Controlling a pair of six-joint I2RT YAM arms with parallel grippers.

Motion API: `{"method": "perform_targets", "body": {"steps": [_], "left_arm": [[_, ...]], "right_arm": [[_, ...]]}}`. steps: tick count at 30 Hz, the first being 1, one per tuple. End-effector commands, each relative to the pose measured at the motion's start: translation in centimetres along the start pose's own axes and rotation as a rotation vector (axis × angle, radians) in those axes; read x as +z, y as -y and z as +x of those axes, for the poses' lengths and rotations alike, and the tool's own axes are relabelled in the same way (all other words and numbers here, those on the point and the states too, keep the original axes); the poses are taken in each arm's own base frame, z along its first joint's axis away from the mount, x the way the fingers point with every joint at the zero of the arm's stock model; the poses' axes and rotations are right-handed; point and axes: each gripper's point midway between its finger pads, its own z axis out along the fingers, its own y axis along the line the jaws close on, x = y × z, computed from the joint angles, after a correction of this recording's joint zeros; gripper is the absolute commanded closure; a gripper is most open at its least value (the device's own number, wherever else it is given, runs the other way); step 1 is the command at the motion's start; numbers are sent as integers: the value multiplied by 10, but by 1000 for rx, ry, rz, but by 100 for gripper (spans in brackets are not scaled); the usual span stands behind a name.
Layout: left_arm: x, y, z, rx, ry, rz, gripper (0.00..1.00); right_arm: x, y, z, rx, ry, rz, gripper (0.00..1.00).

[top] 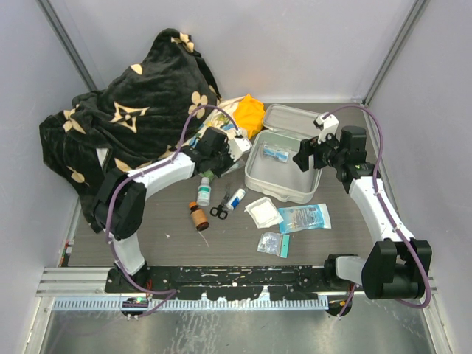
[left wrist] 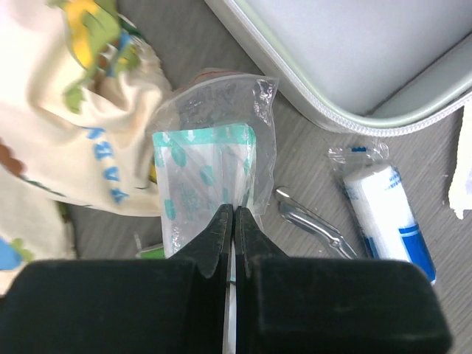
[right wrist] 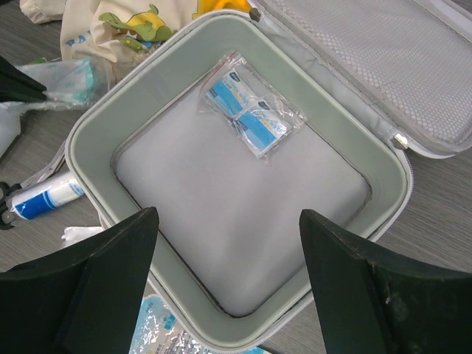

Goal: Organize the medicine kit
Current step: Pick up the medical item at the center of the board.

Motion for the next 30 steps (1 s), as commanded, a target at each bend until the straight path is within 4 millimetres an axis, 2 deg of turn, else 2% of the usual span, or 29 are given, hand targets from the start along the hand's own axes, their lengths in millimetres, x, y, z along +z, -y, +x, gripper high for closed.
{"method": "perform_targets", "body": {"steps": [1, 5, 8, 11, 13, 22, 27, 30], "left_arm": [[-34, -25, -44, 85, 88, -95, 100], [-47, -34, -51, 127, 81, -126, 100], [-60, -33, -59, 195, 101, -118, 100], [-77, -22, -68, 306, 156, -73, 100], [-83, -13, -67, 377, 187, -53, 100], [-106, 21, -73, 534, 262, 0, 100], [-113, 38, -76, 562, 288, 31, 100], [-116, 45, -77, 574, 300, 39, 100]], "right_arm": [[-3, -4, -22, -22, 77, -23, 17], [1, -7, -28, 21, 85, -44, 17], [4, -19, -40, 71, 111, -111, 18], [11, -37, -53, 158, 136, -210, 19], [17, -53, -59, 230, 136, -297, 20], [53, -127, -57, 438, 46, -569, 22], [63, -153, -55, 515, 12, -688, 21], [68, -161, -52, 557, 5, -730, 23]]}}
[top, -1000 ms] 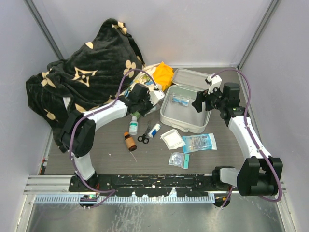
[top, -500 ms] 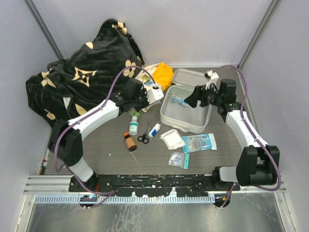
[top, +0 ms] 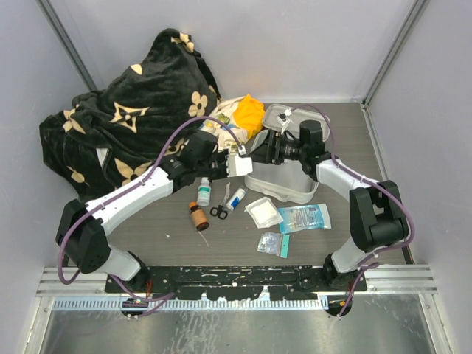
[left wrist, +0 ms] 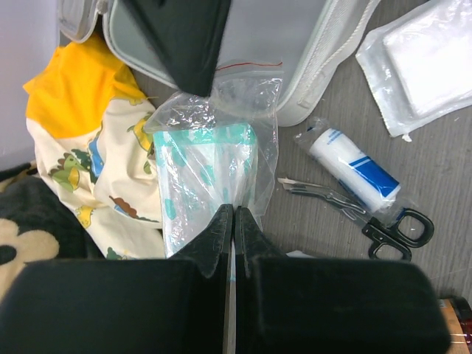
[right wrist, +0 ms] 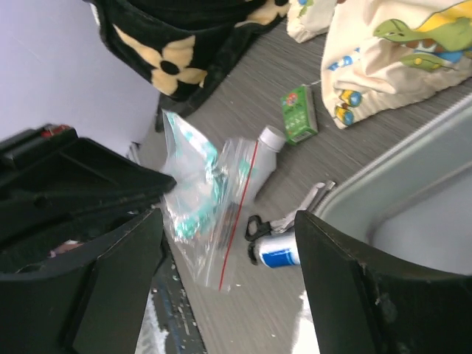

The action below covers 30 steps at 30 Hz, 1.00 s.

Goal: Organize the medicine kit
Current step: Pick up the medical item at the center of the board.

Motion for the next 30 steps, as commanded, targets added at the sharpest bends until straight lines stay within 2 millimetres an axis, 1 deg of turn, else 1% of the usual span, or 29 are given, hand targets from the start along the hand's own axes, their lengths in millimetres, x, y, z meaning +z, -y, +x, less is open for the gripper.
{"method": "perform_targets", "body": {"steps": [1, 4, 7, 10, 12, 14, 16, 17, 21, 23, 26, 28, 30], "left_arm": [[-14, -1, -25, 51, 80, -18, 100], [-15, 0, -28, 54, 88, -22, 100], [-14, 1, -26, 56, 85, -26, 100], [-13, 0, -25, 56, 82, -38, 100], [-12, -1, -23, 58, 78, -46, 100], [-12, -2, -23, 60, 78, -54, 100], [-13, -2, -21, 62, 79, -64, 100], [-13, -2, -21, 64, 82, -68, 100], [-13, -2, -19, 73, 82, -78, 100], [-13, -3, -19, 73, 80, -82, 100], [-13, -3, -19, 74, 80, -85, 100], [-13, -4, -18, 75, 76, -90, 100], [-13, -3, -16, 76, 72, -87, 100]], "right_arm": [[8, -33, -22, -5, 50, -148, 24], [12, -36, -15, 13, 33, -184, 30], [16, -39, -10, 23, 23, -208, 39], [18, -38, -8, 33, 15, -210, 51], [18, -36, -7, 34, 12, -209, 55], [19, -33, -3, 43, 4, -206, 54], [19, -30, 0, 48, -4, -200, 47], [20, -28, 2, 47, -8, -196, 45], [22, -22, 8, 47, -22, -180, 39], [23, -20, 11, 48, -32, -174, 37], [25, -18, 17, 52, -48, -175, 38], [27, -19, 23, 47, -64, -180, 43], [28, -21, 25, 43, -71, -192, 49]]}}
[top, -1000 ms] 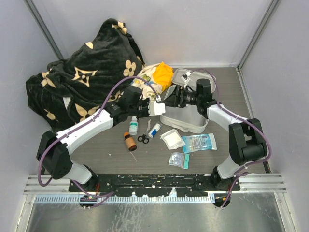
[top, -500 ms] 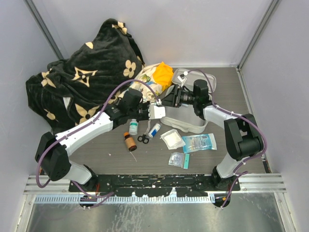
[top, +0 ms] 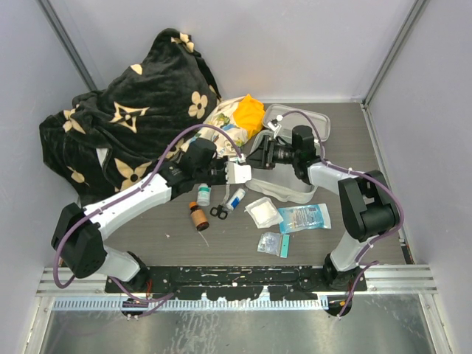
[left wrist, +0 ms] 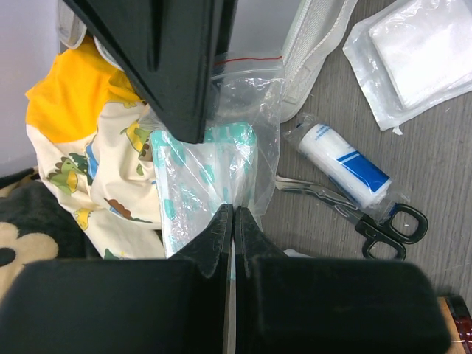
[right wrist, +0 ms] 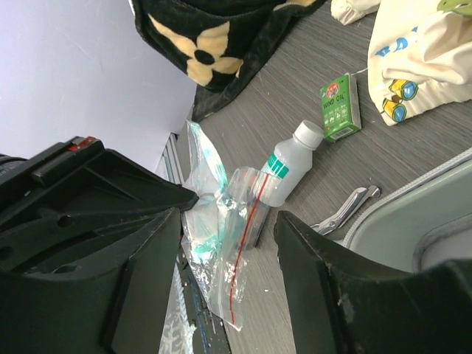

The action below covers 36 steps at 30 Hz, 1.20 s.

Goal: Organize the medicine kit
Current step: Pick up the medical item at the center of the board, then place the medical item at the medicine box.

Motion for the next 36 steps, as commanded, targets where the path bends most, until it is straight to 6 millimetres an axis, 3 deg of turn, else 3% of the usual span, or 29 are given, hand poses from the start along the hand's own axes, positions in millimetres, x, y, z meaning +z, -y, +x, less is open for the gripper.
{"method": "perform_targets", "body": {"steps": [1, 6, 9, 11, 16, 21, 28, 36], "left_arm": [[-12, -18, -18, 33, 62, -82, 100], [-11, -18, -15, 32, 59, -95, 100], [-11, -17, -15, 22, 62, -100, 94], [-10, -16, -14, 14, 64, -98, 86], [-12, -16, -12, 12, 53, -101, 61], [-17, -20, -6, 13, 29, -132, 31], [-23, -25, 1, 9, 15, -169, 24], [-25, -26, 0, 5, 28, -178, 20]], "right_arm": [[5, -11, 4, -60, -26, -49, 52], [5, -15, -3, -71, -27, -50, 73], [2, -11, -10, -71, -16, -28, 87], [-2, -8, -17, -69, 6, -13, 92], [-24, 4, -43, -60, 94, 41, 97], [-63, 23, -70, -27, 223, 107, 99], [-106, 57, -86, 24, 376, 237, 99], [-119, 92, -93, 46, 477, 407, 99]]}}
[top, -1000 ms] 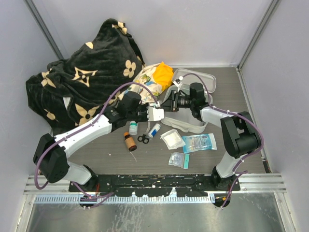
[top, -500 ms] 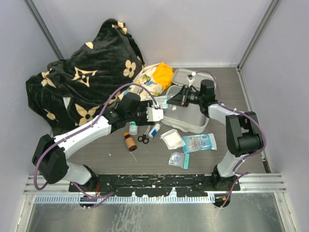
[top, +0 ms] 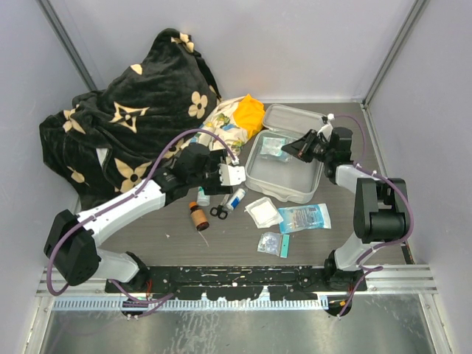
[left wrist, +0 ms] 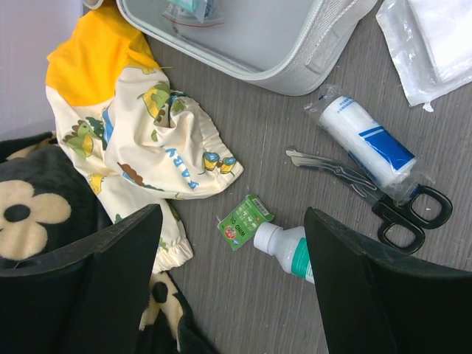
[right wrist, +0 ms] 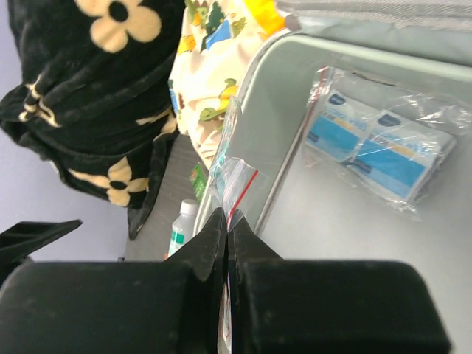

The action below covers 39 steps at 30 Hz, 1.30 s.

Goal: Organize the medicine kit
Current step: Place the medical item at the medicine box.

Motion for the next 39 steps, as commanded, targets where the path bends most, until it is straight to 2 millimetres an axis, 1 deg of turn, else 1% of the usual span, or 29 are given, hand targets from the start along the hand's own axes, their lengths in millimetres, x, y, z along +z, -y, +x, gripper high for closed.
{"method": "perform_targets", "body": {"steps": [1, 4, 11, 18, 24, 27, 33, 39], "left_arm": [[-11, -22, -21, 2, 81, -87, 20], [-11, -22, -22, -2, 86, -86, 19], [-11, -20, -21, 1, 90, -90, 16], [-11, -18, -19, 2, 93, -90, 14], [-11, -15, -19, 7, 98, -81, 14], [-11, -15, -19, 9, 98, -82, 13], [-11, -14, -18, 13, 97, -78, 13], [-11, -12, -17, 14, 96, -73, 13]], "right_arm": [[0, 1, -27, -69, 123, 67, 99], [5, 11, -27, -62, 128, 99, 99], [25, 22, -23, -63, 103, 123, 99], [43, 33, -26, -74, 102, 142, 99], [50, 50, -31, -79, 107, 203, 97], [51, 59, -32, -94, 95, 241, 94], [53, 71, -34, -133, 73, 295, 83], [48, 77, -36, -172, 62, 348, 71]]}}
